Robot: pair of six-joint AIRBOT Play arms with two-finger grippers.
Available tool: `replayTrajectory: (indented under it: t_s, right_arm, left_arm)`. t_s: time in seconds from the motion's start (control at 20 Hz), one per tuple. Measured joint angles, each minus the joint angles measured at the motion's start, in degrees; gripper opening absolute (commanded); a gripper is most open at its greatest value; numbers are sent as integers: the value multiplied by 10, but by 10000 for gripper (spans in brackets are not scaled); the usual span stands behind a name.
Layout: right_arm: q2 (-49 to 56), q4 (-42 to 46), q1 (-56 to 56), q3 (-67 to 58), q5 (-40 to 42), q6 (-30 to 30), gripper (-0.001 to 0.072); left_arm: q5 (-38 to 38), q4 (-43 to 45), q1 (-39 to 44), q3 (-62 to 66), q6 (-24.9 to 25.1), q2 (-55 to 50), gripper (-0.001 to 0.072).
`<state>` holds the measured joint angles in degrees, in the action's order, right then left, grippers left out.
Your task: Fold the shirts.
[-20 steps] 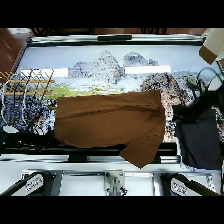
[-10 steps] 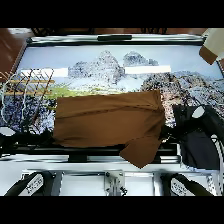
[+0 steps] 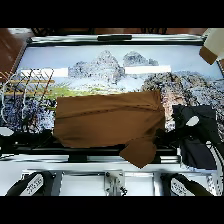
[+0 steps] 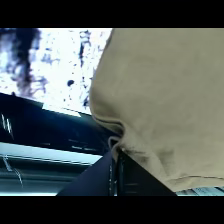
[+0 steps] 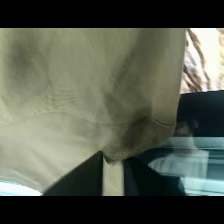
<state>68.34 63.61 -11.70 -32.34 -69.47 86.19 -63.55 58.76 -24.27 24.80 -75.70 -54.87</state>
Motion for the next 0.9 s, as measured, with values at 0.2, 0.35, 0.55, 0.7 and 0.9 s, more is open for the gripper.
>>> replayTrajectory:
  t_s: [0.2, 0.35, 0.55, 0.7, 0.9]
  right_arm:
    - [0, -16, 0, -23, -14, -16, 57]
    - [0, -42, 0, -92, -45, -45, 57]
    - [9, -59, 3, -206, -32, -43, 57]
    - [56, -63, 26, -289, -4, -39, 57]
    - [149, -63, 54, -399, 54, -12, 58]
  left_arm:
    - [-2, -3, 0, 17, 21, 0, 32]
    - [-14, -6, 0, 68, 35, 3, 32]
    - [-26, -18, 0, 165, 49, 1, 32]
    - [-12, -34, 14, 226, 53, -31, 32]
    - [10, -44, 35, 298, 49, -120, 33]
